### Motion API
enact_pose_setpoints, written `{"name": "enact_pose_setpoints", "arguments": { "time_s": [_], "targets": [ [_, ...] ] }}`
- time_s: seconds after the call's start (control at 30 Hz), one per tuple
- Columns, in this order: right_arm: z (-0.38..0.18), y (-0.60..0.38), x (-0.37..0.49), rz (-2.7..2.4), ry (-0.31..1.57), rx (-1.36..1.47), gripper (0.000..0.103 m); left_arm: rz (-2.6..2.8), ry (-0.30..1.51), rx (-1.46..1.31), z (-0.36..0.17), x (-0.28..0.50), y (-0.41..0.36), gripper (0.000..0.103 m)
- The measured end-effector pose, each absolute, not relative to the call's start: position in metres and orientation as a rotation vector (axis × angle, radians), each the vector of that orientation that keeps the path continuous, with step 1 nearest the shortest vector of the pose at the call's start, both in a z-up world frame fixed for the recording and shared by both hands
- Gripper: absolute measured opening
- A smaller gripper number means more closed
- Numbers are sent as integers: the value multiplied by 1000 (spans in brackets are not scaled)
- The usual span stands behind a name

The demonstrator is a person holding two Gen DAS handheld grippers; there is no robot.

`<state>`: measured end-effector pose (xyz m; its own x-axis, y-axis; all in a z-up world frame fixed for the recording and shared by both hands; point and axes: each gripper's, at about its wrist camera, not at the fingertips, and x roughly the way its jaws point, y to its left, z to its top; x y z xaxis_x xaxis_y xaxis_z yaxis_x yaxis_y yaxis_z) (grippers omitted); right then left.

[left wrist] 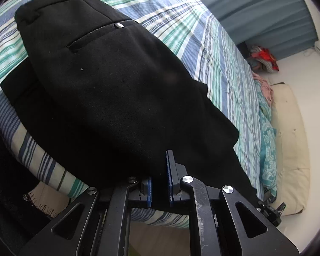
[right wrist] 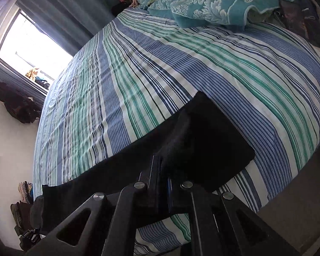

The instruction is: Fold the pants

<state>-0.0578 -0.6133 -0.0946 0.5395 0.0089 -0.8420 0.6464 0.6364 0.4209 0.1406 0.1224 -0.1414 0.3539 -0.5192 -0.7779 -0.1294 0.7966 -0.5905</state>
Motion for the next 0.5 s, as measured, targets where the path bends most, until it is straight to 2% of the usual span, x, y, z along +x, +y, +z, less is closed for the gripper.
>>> {"name": "enact_pose_setpoints", "arguments": {
  "time_s": [0.17,0.3,0.33,0.4,0.47,0.5],
  "targets": [
    [-107,-615,-69,-482,972,781,6,-284,1201,-634,-138,139,123,10],
    [-108,-616,-76,-475,955,820,13,-280,1210,-622,-141,136,122,10],
    [-107,-615,-75,-470,947,829,16,-279,1210,-630,-143,126,132,10],
    [-106,-618,-75,-458,935,843,35,-269,1217,-648,-147,126,134,11],
    [-105,-621,-74,-452,925,849,44,-261,1221,-667,-149,126,135,12],
    [-106,-623,-73,-453,917,859,44,-259,1222,-669,-150,127,136,12]
  ]
}}
